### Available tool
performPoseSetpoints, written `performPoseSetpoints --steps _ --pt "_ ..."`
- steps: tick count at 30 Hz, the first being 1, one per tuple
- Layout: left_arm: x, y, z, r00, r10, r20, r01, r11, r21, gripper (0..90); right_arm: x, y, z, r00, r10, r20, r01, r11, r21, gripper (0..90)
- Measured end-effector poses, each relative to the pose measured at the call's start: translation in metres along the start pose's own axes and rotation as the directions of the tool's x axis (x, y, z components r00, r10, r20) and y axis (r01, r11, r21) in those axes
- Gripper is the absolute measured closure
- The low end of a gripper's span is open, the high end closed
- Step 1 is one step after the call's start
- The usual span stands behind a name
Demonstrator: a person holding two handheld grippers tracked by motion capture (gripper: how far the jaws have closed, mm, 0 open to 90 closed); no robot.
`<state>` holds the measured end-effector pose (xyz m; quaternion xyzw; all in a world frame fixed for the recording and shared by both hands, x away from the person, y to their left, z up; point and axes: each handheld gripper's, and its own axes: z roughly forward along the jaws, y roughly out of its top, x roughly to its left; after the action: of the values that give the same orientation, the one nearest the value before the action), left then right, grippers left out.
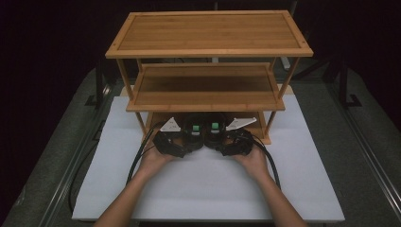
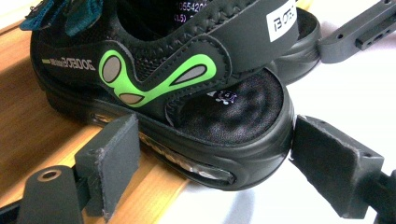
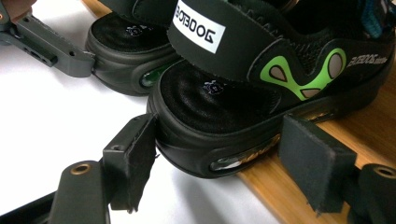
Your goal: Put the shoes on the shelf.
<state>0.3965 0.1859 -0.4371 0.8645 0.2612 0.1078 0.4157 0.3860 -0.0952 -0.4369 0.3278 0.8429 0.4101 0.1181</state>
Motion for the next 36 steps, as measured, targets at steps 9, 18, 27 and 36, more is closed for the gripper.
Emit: performPoseSetpoints --steps 9,18,27,36 --pt "0.008 0.004 0.004 0.9995 -0.013 -0.03 0.012 0.9995 -0.028 23.6 -0.007 0.004 0.008 0.9996 0.007 0.026 -0.007 1.0 -0.013 29.9" --pt "0.018 0.011 0.012 0.9971 -0.02 -0.073 0.018 0.9995 -0.025 30.3 -0.015 0.01 0.013 0.9977 0.0 0.067 0.002 1.0 -0.029 35.4" --pt "0.022 0.012 0.016 0.9959 -0.041 -0.08 0.039 0.9988 -0.028 30.5 -0.022 0.009 0.019 0.9966 0.015 0.081 -0.011 0.999 -0.052 37.7" --pt "0.016 0.013 0.011 0.9962 -0.066 -0.057 0.065 0.9977 -0.021 24.4 -0.018 0.003 0.006 0.9974 0.041 0.059 -0.038 0.998 -0.044 28.7"
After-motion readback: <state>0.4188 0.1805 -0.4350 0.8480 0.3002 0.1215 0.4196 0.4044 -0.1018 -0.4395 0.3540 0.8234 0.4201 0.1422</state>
